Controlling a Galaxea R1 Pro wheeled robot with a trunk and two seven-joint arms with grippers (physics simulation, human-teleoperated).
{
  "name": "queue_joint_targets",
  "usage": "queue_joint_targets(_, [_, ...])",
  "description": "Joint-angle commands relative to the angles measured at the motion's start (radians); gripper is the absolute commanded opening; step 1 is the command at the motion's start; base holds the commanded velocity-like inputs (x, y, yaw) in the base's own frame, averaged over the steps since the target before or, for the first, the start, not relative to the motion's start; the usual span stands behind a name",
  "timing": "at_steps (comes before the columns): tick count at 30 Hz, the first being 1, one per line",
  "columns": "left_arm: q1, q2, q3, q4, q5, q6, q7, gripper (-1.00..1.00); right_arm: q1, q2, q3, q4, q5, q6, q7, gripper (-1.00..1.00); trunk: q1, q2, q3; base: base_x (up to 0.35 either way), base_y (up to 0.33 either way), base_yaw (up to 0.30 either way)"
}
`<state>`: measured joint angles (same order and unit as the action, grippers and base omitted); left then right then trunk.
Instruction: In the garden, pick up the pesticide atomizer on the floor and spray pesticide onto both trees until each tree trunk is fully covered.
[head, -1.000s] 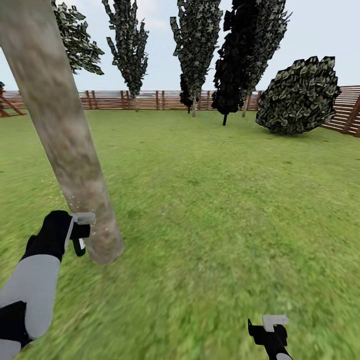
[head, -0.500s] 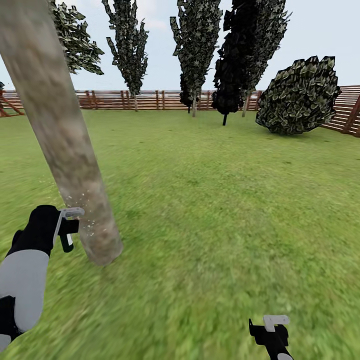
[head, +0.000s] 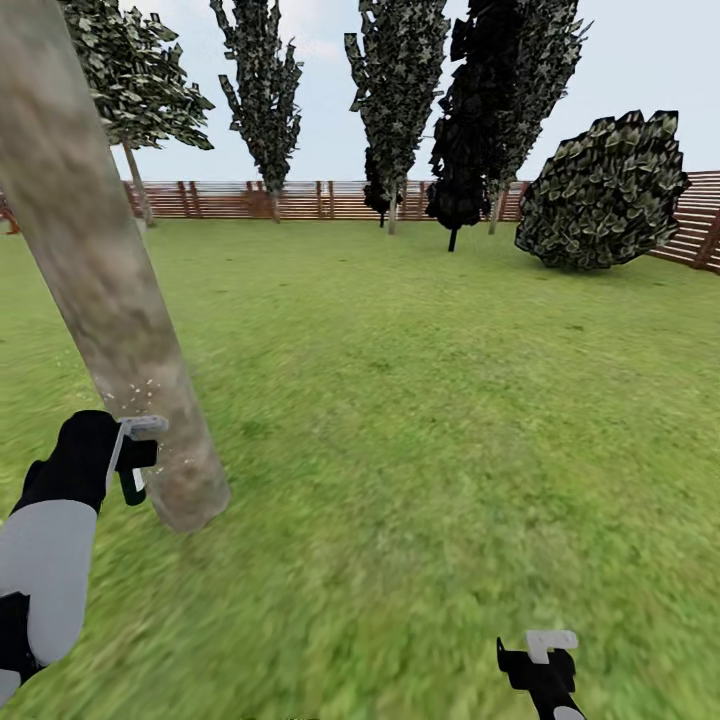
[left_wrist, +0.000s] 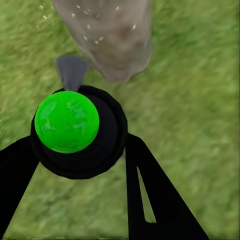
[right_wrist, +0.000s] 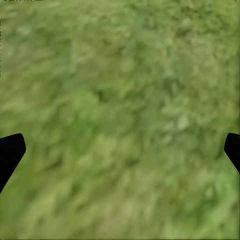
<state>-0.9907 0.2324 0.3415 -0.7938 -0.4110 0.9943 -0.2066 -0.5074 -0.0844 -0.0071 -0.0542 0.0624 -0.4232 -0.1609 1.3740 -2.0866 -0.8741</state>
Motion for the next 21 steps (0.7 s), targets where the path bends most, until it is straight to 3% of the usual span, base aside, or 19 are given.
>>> queue_joint_targets(1, [-0.001, -0.001, 0.004, -0.001, -0.011, 0.003, -0.010, -1.00, 0.000, 0.000, -0.001, 0.001, 0.007, -0.002, -0.005, 1.00, 0.000, 0.000, -0.001, 0.000, -0.275, 0.261])
queue_joint_targets(9, [0.022, -0.003, 0.007, 0.001, -0.010, 0.000, -0.010, -1.00, 0.000, 0.002, -0.001, 0.001, 0.007, -0.002, -0.005, 1.00, 0.000, 0.000, -0.001, 0.000, -0.276, 0.267])
queue_joint_targets(12, [0.054, -0.006, 0.004, 0.001, -0.010, -0.004, -0.010, -1.00, 0.000, 0.001, -0.002, 0.001, 0.007, -0.002, -0.005, 1.00, 0.000, 0.000, -0.001, 0.000, -0.275, 0.042])
queue_joint_targets(21, [0.060, -0.023, -0.002, -0.001, -0.012, -0.003, -0.006, -1.00, 0.000, -0.001, -0.002, 0.001, 0.007, -0.002, -0.005, 1.00, 0.000, 0.000, -0.001, 0.143, -0.247, 0.003])
